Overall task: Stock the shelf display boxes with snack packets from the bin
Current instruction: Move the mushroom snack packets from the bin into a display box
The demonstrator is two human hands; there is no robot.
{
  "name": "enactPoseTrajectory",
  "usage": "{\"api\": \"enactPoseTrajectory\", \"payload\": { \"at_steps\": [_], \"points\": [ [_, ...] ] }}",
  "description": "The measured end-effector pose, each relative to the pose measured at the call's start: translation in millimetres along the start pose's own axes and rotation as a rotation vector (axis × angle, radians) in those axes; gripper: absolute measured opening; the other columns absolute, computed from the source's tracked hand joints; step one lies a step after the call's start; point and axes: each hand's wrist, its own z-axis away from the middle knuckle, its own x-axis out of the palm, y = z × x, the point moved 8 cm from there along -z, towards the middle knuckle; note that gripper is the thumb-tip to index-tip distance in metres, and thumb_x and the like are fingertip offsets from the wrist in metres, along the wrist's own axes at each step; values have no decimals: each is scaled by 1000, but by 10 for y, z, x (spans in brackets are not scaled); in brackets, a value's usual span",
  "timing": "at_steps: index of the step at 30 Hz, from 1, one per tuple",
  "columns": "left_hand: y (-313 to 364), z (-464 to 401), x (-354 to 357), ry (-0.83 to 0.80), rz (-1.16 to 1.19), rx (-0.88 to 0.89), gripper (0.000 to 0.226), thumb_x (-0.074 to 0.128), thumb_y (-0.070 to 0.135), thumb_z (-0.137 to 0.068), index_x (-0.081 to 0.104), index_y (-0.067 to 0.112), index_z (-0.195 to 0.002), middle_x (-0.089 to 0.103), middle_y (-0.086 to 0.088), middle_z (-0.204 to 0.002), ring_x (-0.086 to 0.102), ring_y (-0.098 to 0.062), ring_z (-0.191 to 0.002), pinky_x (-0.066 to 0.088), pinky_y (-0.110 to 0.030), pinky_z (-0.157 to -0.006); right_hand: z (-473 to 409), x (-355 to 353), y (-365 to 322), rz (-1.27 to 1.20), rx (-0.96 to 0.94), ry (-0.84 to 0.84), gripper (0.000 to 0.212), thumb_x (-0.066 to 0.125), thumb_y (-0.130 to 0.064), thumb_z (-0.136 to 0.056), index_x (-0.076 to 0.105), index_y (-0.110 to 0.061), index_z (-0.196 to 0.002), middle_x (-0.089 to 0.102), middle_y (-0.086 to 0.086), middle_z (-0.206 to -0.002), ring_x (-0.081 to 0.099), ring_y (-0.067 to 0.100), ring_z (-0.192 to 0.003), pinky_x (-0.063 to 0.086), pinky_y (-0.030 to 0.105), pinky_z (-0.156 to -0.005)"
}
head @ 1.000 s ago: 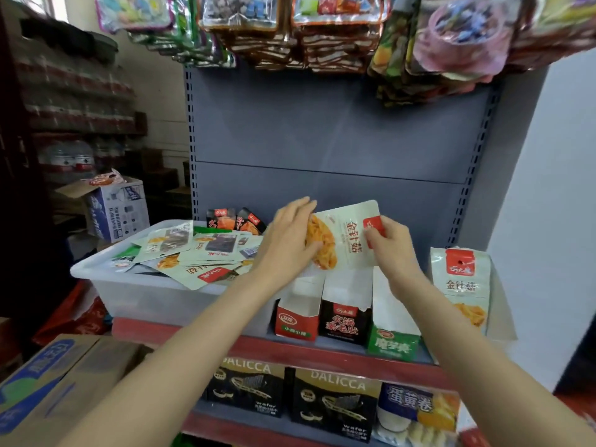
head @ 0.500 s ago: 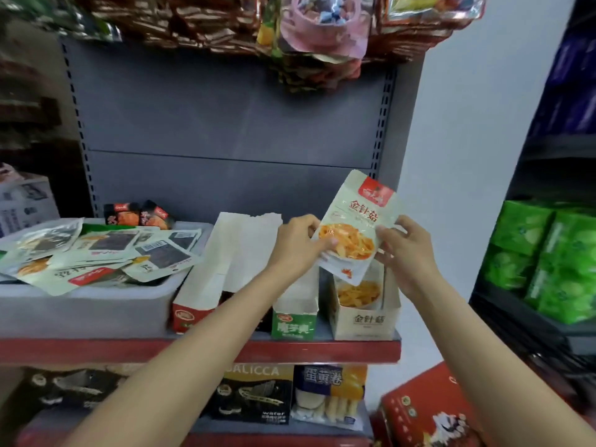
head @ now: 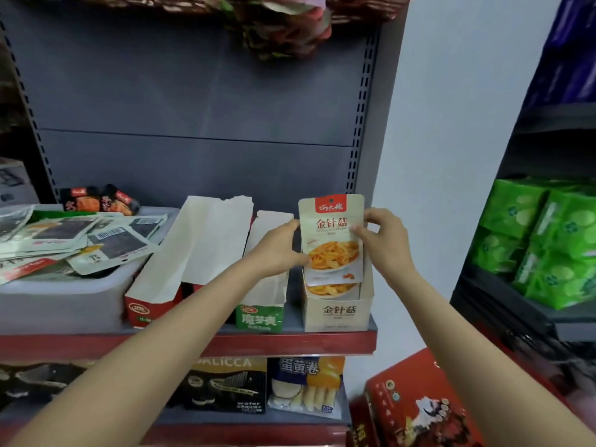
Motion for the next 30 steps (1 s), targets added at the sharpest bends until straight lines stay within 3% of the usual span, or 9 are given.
{"api": "enactPoseTrajectory", "payload": {
  "at_steps": [4, 8, 13, 17, 19, 22, 26, 30],
  "points": [
    [-34, 12, 2, 7, -8, 6, 66, 70, 13, -82, 38, 18, -138, 51, 2, -137, 47, -16, -124, 36, -22, -87, -13, 71, 181, 112, 1, 29, 12, 66, -11, -84, 69, -9, -96, 52, 1, -117, 45, 11, -108, 35, 19, -83],
    [-10, 29, 8, -8, 3, 22, 66, 70, 16, -83, 37, 18, -139, 51, 3, -138, 46, -13, -126, 33, -22, -89, 20, 152, 361, 103, 75, 6, 16, 69, -15, -83, 62, -9, -96, 50, 2, -116, 47, 11, -103, 40, 21, -84],
    [27, 48, 22, -1, 51, 25, 64, 70, 13, -83, 37, 17, -139, 50, 3, -139, 44, -12, -128, 32, -20, -87, 39, 184, 372, 132, 97, 2, 36, 71, -12, -81, 44, -18, -105, 49, -1, -112, 48, 11, -97, 40, 13, -67],
    [65, 104, -39, 55, 65, 50, 61, 67, 16, -86, 37, 17, -139, 48, 2, -141, 42, -14, -131, 34, -22, -93, 90, 194, 288, 191, 98, -13, 48, 68, -8, -82, 41, -15, -121, 47, 7, -124, 52, 19, -109, 43, 20, -74],
    [46, 174, -155, 134, 65, 53, 59, 65, 20, -88, 37, 18, -140, 46, 1, -142, 42, -15, -131, 36, -26, -99, 144, 176, 143, 278, 30, 28, 50, 65, -9, -83, 40, -16, -126, 43, 8, -127, 45, 21, -116, 40, 22, -80],
    [-25, 357, -433, 289, 73, 119, 41, 62, 18, -89, 50, 20, -128, 54, 1, -130, 50, -12, -119, 36, -19, -91, 249, 261, -198, 350, -131, 66, 45, 60, -8, -84, 44, -20, -124, 40, 5, -126, 38, 19, -118, 41, 23, -86],
    [-247, 741, -935, 512, -70, 187, 22, 57, 12, -90, 60, 19, -111, 59, 8, -111, 53, -7, -99, 35, -18, -81, 409, 727, -703, 289, -262, -112, 39, 57, -12, -88, 46, -21, -124, 42, -1, -126, 42, 12, -110, 31, 15, -83],
    [-751, 1043, -1472, 564, -337, 88, 27, 58, 15, -87, 60, 16, -114, 59, -1, -113, 54, -20, -107, 42, -34, -91, 582, 1408, -1149, 217, -349, -326, 40, 53, -14, -91, 44, -17, -130, 44, 1, -131, 42, 15, -120, 39, 27, -92]
  ]
}}
